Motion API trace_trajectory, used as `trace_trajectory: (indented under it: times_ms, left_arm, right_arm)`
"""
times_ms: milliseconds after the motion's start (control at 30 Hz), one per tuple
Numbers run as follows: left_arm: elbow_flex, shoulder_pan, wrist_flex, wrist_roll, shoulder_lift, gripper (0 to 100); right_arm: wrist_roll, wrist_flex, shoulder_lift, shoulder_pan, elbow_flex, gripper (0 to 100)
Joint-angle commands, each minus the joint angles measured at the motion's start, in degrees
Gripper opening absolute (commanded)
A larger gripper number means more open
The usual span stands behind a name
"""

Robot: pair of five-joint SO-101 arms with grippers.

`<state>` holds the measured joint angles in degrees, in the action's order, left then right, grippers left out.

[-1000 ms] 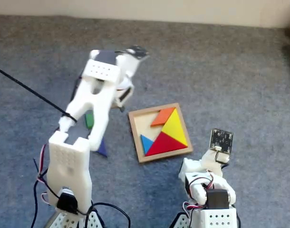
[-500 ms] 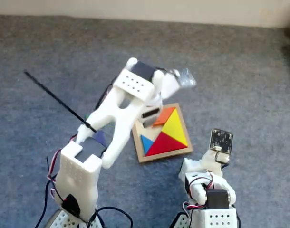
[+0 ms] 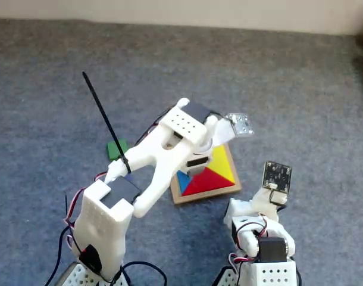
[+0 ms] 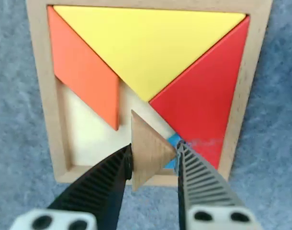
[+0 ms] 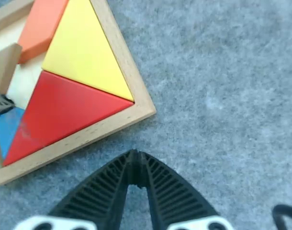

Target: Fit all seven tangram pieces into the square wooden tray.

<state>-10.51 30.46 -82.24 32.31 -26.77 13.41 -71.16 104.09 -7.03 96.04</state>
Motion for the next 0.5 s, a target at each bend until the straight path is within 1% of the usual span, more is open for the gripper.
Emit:
trace_trajectory:
  times_ms: [0,67,167,333,467]
  left_arm:
    - [-0.04,1.27,2.64,0.26,3.65,15]
    - [0.75,0.92,3.52,0.09,3.65,19]
    - [1.54,0.84,5.36,-3.96,3.65,24]
    - [1.1,0.66,5.54,-4.75,3.91,25]
    - [0.92,-1.71,5.45,-4.92,4.7,25]
  right_arm:
    - [-0.26,-0.31,1.01,0.75,7.34,0.6]
    - [-0.26,-0.31,1.01,0.75,7.34,0.6]
    - [-0.26,-0.31,1.01,0.75,7.34,0.6]
    - [-0.26,-0.31,1.01,0.75,7.34,0.6]
    - [-0.26,-0.31,1.01,0.75,7.34,0.6]
